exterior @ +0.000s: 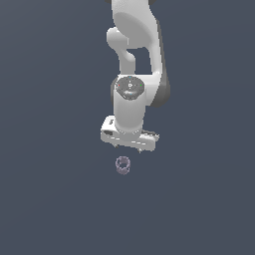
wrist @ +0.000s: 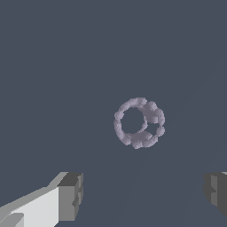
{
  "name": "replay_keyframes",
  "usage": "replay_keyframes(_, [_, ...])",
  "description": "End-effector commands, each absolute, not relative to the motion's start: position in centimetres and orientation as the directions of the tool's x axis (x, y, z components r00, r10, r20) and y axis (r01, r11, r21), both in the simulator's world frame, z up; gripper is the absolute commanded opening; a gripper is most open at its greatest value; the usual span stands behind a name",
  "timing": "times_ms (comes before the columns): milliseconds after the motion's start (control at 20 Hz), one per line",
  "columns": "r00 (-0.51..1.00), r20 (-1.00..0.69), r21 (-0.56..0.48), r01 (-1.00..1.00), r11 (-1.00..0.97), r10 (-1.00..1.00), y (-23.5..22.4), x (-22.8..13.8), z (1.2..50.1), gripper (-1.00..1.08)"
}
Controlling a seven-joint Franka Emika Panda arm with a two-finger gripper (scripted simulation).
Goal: Pick up the object and move it to a goal position.
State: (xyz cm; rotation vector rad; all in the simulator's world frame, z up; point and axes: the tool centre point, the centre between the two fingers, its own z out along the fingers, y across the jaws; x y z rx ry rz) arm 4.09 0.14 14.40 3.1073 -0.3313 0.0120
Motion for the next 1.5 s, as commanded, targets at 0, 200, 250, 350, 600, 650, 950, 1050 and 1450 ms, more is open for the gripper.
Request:
replay_keyframes(0, [0.957,0.008,0.011,-0.291,-0.957,-0.291,-0.3,4.8,13.5,1.00])
replay_keyframes(200, [0.917,0.005,0.006,-0.399,-0.917,-0.399,-0.9,5.8,12.3,1.00])
replay_keyframes(250, [0.907,0.004,0.005,-0.422,-0.907,-0.422,-1.0,6.0,12.0,1.00])
replay_keyframes(350, [0.887,0.003,0.003,-0.461,-0.887,-0.461,-1.2,6.3,11.5,1.00])
replay_keyframes(600, [0.848,0.001,0.001,-0.530,-0.848,-0.530,-1.6,7.0,10.6,1.00])
replay_keyframes(650, [0.842,0.001,0.001,-0.539,-0.842,-0.539,-1.7,7.0,10.5,1.00])
replay_keyframes(950, [0.826,0.000,0.000,-0.564,-0.826,-0.564,-1.8,7.3,10.1,1.00])
replay_keyframes(1050, [0.829,0.000,0.000,-0.560,-0.829,-0.560,-1.8,7.2,10.1,1.00])
replay_keyframes(1450, [0.827,0.000,0.000,-0.563,-0.827,-0.563,-1.8,7.1,6.9,1.00])
